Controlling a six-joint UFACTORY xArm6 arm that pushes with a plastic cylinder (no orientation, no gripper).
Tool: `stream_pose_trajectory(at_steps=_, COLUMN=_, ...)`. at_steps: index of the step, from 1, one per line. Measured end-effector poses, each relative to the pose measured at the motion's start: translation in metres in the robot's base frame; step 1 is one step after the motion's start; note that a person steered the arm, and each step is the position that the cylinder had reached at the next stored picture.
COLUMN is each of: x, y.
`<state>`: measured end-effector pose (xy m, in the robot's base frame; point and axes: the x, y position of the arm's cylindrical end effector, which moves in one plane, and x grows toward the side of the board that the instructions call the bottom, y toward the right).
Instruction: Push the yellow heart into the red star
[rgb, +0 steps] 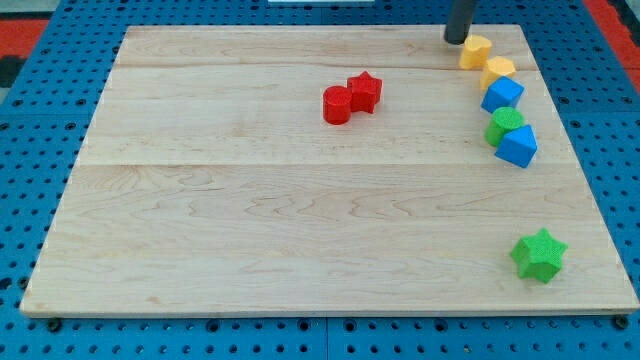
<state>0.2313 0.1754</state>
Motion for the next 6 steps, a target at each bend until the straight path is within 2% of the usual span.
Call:
stream_pose_trajectory(at_steps=1, x=0.017, y=-0.012)
stream_pose_trajectory(at_steps=3, x=-0.040, y=-0.001)
stream_pose_trajectory(at_steps=4, x=-0.022, y=0.064)
stream_pose_trajectory(at_steps=5, x=0.009, y=0.073)
stream_pose_trajectory(at_steps=6, x=0.009, y=0.073)
